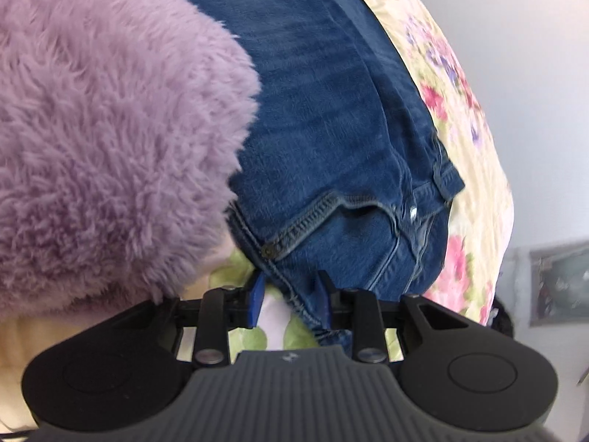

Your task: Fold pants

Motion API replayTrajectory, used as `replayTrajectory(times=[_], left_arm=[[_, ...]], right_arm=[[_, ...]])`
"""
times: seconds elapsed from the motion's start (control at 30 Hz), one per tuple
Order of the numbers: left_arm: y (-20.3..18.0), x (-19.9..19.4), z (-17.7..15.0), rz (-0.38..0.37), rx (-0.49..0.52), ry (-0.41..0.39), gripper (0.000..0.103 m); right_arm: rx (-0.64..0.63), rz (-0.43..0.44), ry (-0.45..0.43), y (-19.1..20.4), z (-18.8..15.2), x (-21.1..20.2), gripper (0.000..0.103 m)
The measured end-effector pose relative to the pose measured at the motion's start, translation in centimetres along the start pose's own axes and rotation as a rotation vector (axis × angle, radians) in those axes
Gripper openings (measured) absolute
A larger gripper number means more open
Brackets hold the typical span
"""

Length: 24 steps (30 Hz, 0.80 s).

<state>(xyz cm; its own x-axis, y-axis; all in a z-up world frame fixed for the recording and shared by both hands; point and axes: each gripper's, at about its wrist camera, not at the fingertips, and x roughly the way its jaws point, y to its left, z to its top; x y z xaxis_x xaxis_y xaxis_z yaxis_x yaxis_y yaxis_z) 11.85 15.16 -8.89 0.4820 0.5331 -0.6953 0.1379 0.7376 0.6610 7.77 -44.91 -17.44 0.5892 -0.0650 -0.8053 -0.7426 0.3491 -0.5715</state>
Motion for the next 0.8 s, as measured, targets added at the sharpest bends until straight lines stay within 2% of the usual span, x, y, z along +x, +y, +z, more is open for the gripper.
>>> replayTrajectory(times=[0.13, 0.3, 0.37, 0.43, 0.5, 0.8], left_arm=[[0.4, 0.0, 0.0, -0.007, -0.054, 0.000, 0.003], [0.8, 0.1, -0.3, -0.016, -0.120, -0.010, 0.003], [0.9, 0.1, -0.5, -0.020, -0.129, -0.012, 0.003], [1.0, 0.1, -0.7, -0.020, -0.140, -0.018, 0.003], [1.3, 0.0, -0.7, -0.023, -0.167, -0.026, 0.003], [3.1, -0.4, 0.1, 0.006, -0.270, -0.067, 0.003]], right_arm=[[-0.078, 0.005, 0.015, 0.8, 0.0, 1.0, 0.029], [-0.102, -0.019, 0.025, 2.1, -0.1, 2.6, 0.030], [-0.099, -0.052, 0.028, 2.1, 0.0, 2.8, 0.018], [-0.063, -0.070, 0.022, 1.7, 0.1, 2.2, 0.008], [-0.002, -0.091, 0.006, 0.6, 0.2, 1.2, 0.005], [0.316, -0.233, -0.136, -7.3, 2.2, -3.8, 0.004]])
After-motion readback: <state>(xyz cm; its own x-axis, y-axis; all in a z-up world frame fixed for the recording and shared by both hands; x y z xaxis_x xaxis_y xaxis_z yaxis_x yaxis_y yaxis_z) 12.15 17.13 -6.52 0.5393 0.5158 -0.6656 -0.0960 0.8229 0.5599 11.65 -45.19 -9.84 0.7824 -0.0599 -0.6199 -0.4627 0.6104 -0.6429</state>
